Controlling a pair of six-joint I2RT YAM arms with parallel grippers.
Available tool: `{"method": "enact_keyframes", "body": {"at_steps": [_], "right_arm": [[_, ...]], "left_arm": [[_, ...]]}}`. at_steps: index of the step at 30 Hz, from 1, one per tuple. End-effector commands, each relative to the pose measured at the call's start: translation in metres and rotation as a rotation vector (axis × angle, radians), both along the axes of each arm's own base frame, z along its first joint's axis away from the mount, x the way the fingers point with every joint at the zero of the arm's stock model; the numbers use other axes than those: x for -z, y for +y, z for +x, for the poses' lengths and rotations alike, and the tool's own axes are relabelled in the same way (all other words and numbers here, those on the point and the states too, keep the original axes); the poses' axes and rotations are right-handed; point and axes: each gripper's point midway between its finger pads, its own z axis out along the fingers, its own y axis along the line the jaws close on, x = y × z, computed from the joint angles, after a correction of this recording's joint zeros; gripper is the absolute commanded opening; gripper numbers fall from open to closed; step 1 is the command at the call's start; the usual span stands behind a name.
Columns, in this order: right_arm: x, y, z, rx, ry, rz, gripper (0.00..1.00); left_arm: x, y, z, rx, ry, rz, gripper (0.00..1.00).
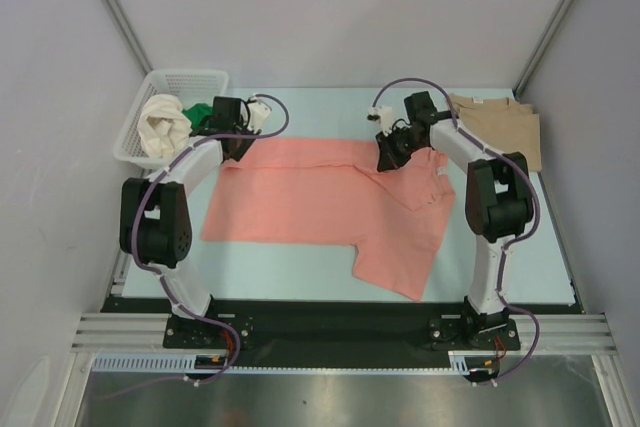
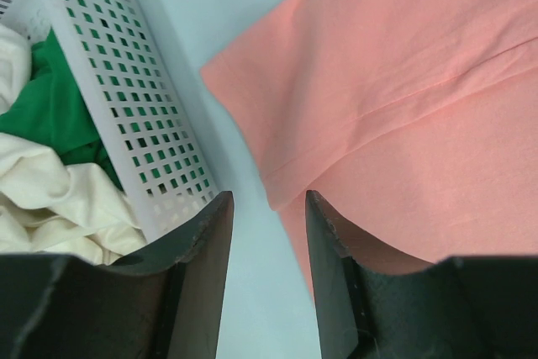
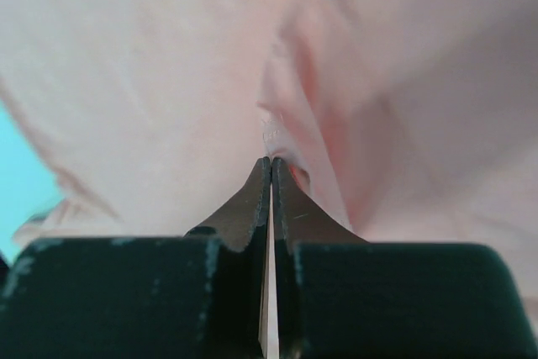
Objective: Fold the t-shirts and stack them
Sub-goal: Fold the tshirt
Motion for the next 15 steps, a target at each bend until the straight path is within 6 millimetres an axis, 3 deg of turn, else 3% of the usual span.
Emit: {"method": "enact_keyframes", "body": {"at_steps": [1, 2, 3, 5, 6, 8, 11, 13, 14, 15], "right_arm": [[-0.034, 0.025, -0.037, -0.092, -0.042, 0.016, 0.00], [-0.043, 0.030, -0.044, -0.095, -0.055, 0.025, 0.00], [-0.033, 0.037, -0.061, -0.113, -0.021, 0.018, 0.00], [-0.032, 0.042, -0.073, -0.117, -0.014, 0.013, 0.08], [-0.033, 0.043, -0.081, -0.125, -0.022, 0.009, 0.25], [-0.034, 0.046, -0.083, -0.122, -0.045, -0.012, 0.40], [-0.044, 0.033, -0.068, -0.056, -0.072, -0.014, 0.41], [-0.054, 0.021, -0.046, 0.019, -0.092, 0.008, 0.41], [-0.058, 0.005, -0.030, 0.072, -0.107, 0.014, 0.41], [-0.060, -0.005, -0.020, 0.114, -0.107, 0.019, 0.41]], "left_arm": [[-0.035, 0.002, 0.005, 0.003, -0.108, -0.014, 0.45], [-0.040, 0.001, 0.004, 0.005, -0.120, -0.019, 0.45], [-0.039, 0.001, 0.003, 0.008, -0.120, -0.020, 0.45], [-0.039, -0.001, 0.002, 0.018, -0.114, -0.026, 0.45], [-0.038, -0.002, 0.002, 0.022, -0.109, -0.028, 0.46], [-0.035, -0.002, 0.001, 0.024, -0.096, -0.028, 0.48], [-0.028, -0.003, 0.003, 0.029, -0.058, -0.026, 0.48], [-0.017, -0.004, 0.006, 0.029, -0.003, -0.024, 0.48], [-0.015, -0.004, 0.007, 0.027, 0.018, -0.028, 0.48], [-0.022, -0.005, 0.014, 0.023, 0.012, -0.031, 0.47]]}}
